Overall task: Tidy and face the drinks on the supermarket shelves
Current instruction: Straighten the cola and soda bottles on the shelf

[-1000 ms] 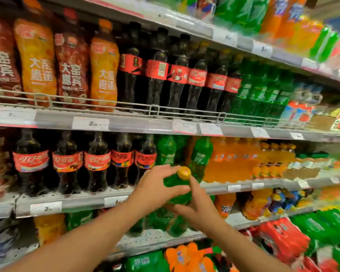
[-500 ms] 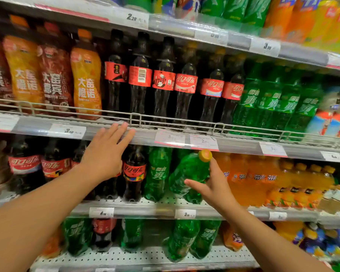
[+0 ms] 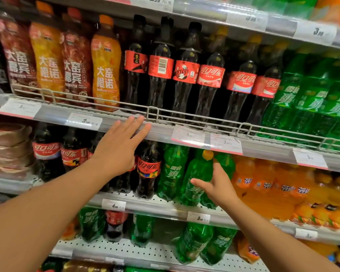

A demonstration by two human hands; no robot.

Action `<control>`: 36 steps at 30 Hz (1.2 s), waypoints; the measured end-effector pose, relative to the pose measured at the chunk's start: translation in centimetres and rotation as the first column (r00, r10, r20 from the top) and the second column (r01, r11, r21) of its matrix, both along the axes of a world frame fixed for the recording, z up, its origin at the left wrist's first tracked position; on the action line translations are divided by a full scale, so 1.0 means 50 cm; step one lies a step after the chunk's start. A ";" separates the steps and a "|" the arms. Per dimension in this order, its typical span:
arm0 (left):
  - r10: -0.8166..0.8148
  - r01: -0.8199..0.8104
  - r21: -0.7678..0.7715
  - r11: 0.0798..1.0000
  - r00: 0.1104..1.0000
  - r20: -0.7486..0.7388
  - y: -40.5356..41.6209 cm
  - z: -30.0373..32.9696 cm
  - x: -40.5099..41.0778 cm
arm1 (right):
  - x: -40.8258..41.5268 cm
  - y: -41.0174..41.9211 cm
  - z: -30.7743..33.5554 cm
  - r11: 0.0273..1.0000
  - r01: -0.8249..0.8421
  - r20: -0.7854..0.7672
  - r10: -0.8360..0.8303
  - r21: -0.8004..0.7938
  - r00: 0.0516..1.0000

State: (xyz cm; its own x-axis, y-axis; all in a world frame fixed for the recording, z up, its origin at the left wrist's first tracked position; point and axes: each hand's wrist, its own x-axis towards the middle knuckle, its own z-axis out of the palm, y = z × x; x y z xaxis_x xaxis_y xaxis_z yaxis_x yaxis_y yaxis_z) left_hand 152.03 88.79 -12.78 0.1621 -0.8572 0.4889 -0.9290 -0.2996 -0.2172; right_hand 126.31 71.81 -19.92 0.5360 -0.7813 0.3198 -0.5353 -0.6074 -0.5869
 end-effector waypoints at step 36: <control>-0.038 0.037 -0.043 0.998 0.999 -0.023 -0.002 -0.012 0.005 | 0.237 -0.001 0.111 0.857 0.169 -0.061 -0.160 0.488 0.985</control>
